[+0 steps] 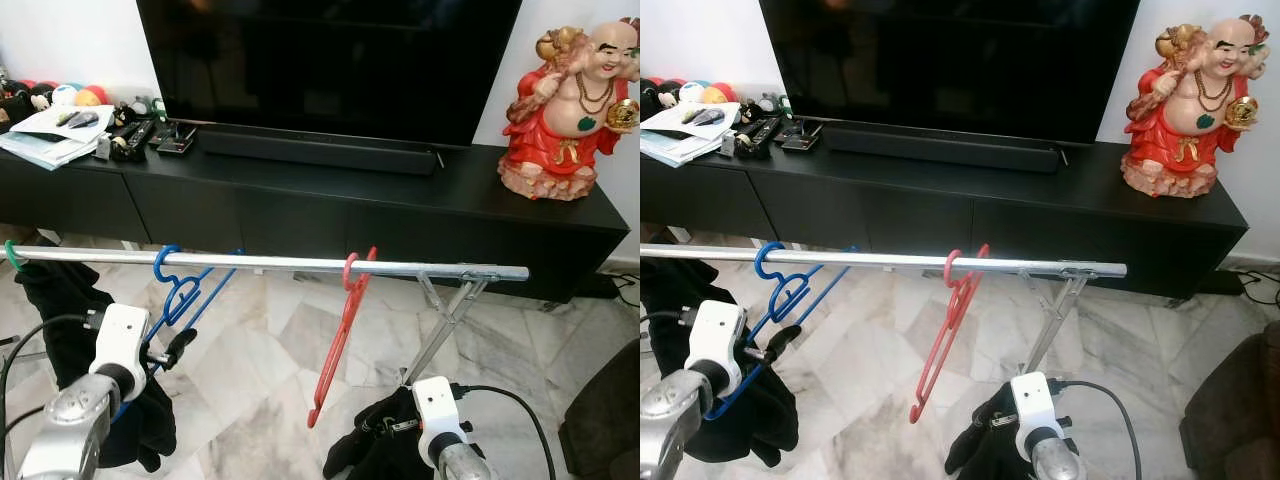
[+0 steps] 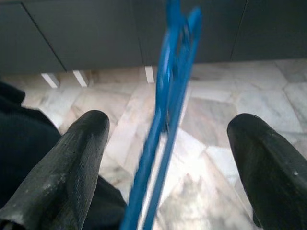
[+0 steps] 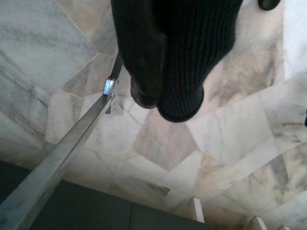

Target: Hang hanger

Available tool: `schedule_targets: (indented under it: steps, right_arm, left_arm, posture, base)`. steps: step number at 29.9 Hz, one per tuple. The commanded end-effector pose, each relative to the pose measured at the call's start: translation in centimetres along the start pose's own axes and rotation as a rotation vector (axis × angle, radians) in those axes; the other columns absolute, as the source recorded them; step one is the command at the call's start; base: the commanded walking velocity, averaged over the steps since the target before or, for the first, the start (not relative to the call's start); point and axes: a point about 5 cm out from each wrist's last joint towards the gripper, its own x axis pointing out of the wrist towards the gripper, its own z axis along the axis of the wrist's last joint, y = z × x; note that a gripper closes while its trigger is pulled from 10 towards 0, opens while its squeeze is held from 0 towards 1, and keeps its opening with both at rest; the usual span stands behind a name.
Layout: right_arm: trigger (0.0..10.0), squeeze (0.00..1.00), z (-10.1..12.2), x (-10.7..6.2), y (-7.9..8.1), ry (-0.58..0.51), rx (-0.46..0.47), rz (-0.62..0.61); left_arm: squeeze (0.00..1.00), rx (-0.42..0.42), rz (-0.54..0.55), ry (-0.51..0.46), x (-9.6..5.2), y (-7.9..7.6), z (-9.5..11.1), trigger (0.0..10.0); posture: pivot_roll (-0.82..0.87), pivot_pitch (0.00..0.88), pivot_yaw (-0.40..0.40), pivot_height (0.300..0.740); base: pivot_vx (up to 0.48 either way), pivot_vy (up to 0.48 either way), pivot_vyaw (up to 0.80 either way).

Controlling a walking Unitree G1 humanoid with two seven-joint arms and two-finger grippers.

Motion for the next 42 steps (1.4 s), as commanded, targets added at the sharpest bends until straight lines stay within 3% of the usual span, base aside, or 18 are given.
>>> schedule_targets:
  steps: [1, 8, 16, 24, 25, 26, 27, 28, 42]
  right_arm:
    - [10.0, 0.00, 0.0, 0.0, -0.1, -0.002, -0.001, 0.000]
    - [10.0, 0.00, 0.0, 0.0, -0.1, -0.003, -0.002, 0.001]
    - [10.0, 0.00, 0.0, 0.0, 0.1, -0.003, 0.000, 0.006]
    - [10.0, 0.00, -0.1, -0.1, 0.1, 0.000, -0.001, 0.004]
    - [10.0, 0.00, -0.1, -0.1, 0.1, 0.001, 0.000, 0.005]
    - [10.0, 0.00, -0.1, -0.1, 0.1, 0.001, 0.000, 0.004]
    - [10.0, 0.00, -0.1, -0.1, 0.1, 0.001, 0.000, 0.004]
    - [10.0, 0.00, -0.2, -0.1, 0.1, 0.001, 0.001, 0.005]
    - [10.0, 0.00, -0.2, -0.1, 0.2, 0.002, 0.002, 0.003]
  left_arm:
    - [0.00, 0.013, 0.001, 0.009, 0.3, 0.1, 0.2, 10.0]
    - [0.00, 0.005, -0.096, 0.036, 0.8, -0.7, 0.4, 10.0]
    - [0.00, -0.030, 0.063, 0.049, 1.4, 1.0, 0.2, 10.0]
    - [0.00, -0.080, 0.116, 0.019, 1.9, 1.0, 0.6, 10.0]
    - [0.00, -0.088, 0.116, 0.013, 2.0, 0.7, 0.6, 8.0]
    - [0.00, -0.091, 0.113, 0.012, 2.1, 0.5, 0.6, 0.6]
    - [0.00, -0.091, 0.113, 0.012, 2.1, 0.5, 0.6, 0.6]
    - [0.00, -0.091, 0.110, 0.012, 2.2, 0.2, 0.5, 0.0]
    - [0.00, -0.087, 0.137, 0.017, 2.6, -0.3, 0.1, 0.0]
  posture:
    - [0.02, 0.100, 0.001, 0.740]
    - [0.02, 0.101, -0.001, 0.740]
    - [0.02, 0.098, 0.000, 0.740]
    - [0.02, 0.099, 0.000, 0.740]
    - [0.02, 0.099, 0.001, 0.740]
    - [0.02, 0.098, 0.001, 0.740]
    - [0.02, 0.098, 0.001, 0.740]
    - [0.01, 0.097, 0.002, 0.740]
    - [0.01, 0.091, 0.007, 0.740]
  base:
    - [0.000, 0.000, 0.00]
    - [0.000, 0.000, 0.00]
    - [0.000, 0.000, 0.00]
    - [0.000, 0.000, 0.00]
    - [0.000, 0.000, 0.00]
    - [0.000, 0.000, 0.00]
    - [0.000, 0.000, 0.00]
    - [0.000, 0.000, 0.00]
    - [0.000, 0.000, 0.00]
